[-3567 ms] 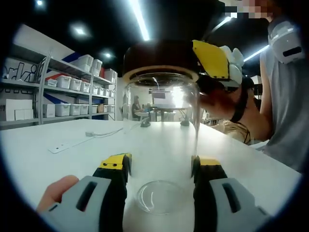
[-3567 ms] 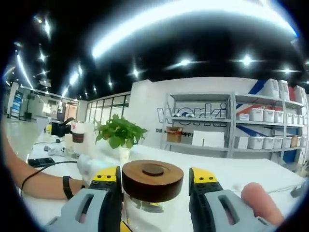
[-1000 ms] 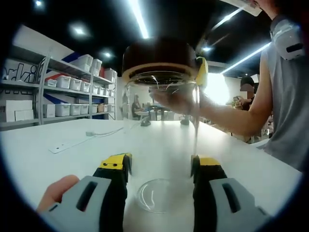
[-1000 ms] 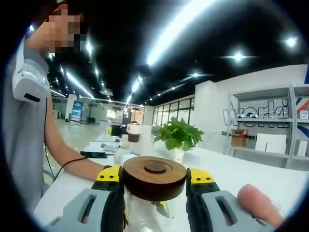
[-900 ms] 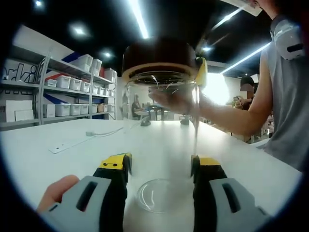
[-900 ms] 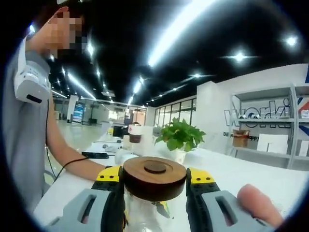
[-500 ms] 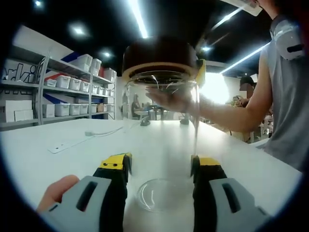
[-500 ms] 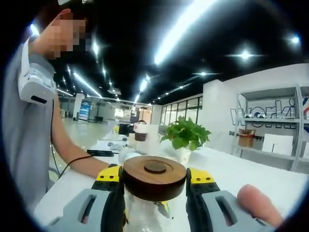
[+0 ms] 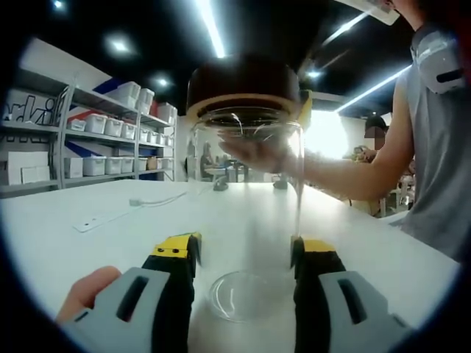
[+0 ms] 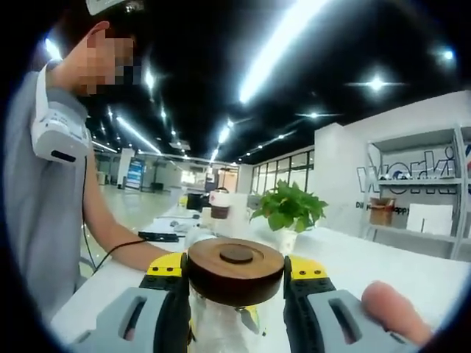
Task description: Clamp the coffee can twist off the lid put the lid on the table pick up the lid cover the can tighten the lid
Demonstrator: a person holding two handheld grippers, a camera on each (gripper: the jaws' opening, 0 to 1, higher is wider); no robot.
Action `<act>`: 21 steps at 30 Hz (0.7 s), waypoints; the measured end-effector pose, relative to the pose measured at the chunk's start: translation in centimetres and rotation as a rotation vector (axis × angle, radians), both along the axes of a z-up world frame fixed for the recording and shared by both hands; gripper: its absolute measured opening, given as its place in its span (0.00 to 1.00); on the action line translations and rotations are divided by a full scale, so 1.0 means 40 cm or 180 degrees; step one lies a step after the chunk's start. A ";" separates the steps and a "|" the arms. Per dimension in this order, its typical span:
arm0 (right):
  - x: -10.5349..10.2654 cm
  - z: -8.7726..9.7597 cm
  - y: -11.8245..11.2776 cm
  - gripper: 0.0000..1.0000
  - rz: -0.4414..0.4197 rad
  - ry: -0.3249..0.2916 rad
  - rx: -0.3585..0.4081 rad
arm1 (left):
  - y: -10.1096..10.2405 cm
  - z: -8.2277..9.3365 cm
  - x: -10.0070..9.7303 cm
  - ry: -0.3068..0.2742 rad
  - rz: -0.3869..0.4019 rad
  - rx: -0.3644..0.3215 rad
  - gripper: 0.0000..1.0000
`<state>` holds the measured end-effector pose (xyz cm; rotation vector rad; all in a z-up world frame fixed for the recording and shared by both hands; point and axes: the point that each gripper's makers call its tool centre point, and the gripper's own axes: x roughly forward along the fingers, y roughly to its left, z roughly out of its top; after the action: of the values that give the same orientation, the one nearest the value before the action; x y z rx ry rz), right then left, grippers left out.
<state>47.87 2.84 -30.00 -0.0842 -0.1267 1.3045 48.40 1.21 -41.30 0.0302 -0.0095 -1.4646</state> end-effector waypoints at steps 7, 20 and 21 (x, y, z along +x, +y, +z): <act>0.000 0.001 0.002 0.46 0.0148 -0.0002 0.0050 | 0.000 -0.001 0.000 0.0001 0.0001 0.0001 0.43; -0.003 0.001 0.004 0.46 0.0329 -0.0019 0.0077 | 0.000 -0.002 0.001 -0.0001 0.0005 0.0006 0.43; -0.003 0.002 0.004 0.46 0.0333 -0.0015 0.0086 | 0.000 -0.003 0.001 -0.0002 0.0004 0.0007 0.43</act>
<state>47.73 3.02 -29.94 -0.0581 -0.1543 1.4066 48.45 1.21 -41.40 0.0325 -0.0082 -1.4634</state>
